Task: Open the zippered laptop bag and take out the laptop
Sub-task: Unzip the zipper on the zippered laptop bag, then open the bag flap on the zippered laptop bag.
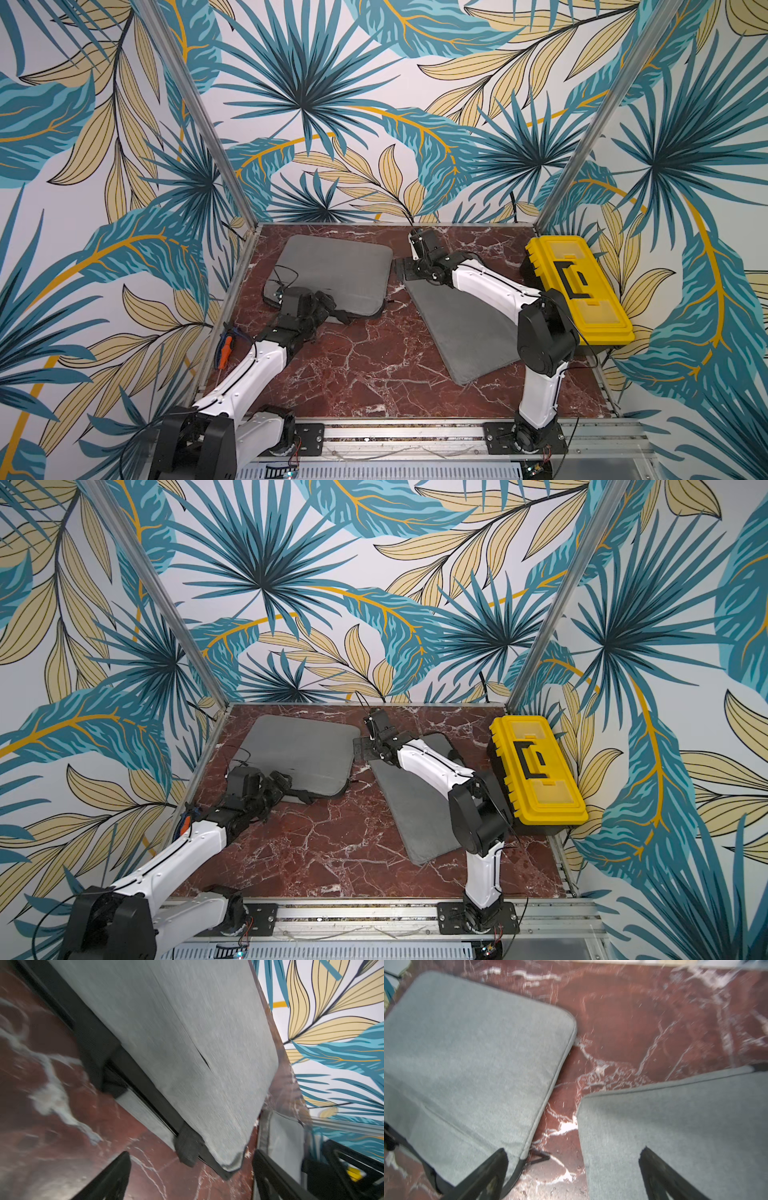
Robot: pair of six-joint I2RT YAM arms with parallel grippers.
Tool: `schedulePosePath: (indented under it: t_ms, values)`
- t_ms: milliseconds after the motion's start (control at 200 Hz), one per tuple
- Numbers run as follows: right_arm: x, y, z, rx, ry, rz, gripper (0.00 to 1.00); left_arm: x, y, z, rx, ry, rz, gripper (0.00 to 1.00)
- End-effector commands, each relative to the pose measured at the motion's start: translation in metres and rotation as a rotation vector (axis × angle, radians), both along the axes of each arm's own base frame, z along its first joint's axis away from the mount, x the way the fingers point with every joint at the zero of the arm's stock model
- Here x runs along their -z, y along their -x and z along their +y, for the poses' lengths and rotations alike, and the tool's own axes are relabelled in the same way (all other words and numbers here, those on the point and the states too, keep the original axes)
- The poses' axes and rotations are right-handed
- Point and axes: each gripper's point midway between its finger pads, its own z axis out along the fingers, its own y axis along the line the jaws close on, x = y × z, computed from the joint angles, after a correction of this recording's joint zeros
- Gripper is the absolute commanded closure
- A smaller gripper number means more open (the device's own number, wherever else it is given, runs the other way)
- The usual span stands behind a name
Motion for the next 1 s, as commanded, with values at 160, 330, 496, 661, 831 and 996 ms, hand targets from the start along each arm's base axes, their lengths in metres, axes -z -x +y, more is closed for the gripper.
schedulePosePath:
  t_ms: [160,330,496,661,831,996]
  values:
    - [-0.019,-0.011,-0.011,0.109,-0.1,-0.128,0.01,-0.001,-0.011,0.054,-0.066,-0.197,0.005,0.05]
    - [-0.017,-0.012,-0.008,0.122,-0.14,-0.119,0.01,0.015,-0.027,0.057,-0.034,-0.161,0.014,0.06]
    - [-0.019,-0.011,-0.013,0.16,-0.171,-0.144,0.0,0.033,-0.039,0.055,-0.009,-0.098,0.066,0.12]
    - [-0.015,-0.009,-0.012,0.156,-0.184,-0.134,0.0,0.045,-0.047,0.057,-0.011,-0.086,0.08,0.21]
    - [-0.004,-0.008,-0.007,0.141,-0.2,-0.097,0.01,0.051,-0.047,0.059,-0.022,-0.086,0.096,0.39]
    - [0.008,-0.005,-0.001,0.127,-0.225,-0.069,0.0,0.054,-0.047,0.061,-0.029,-0.088,0.102,0.65]
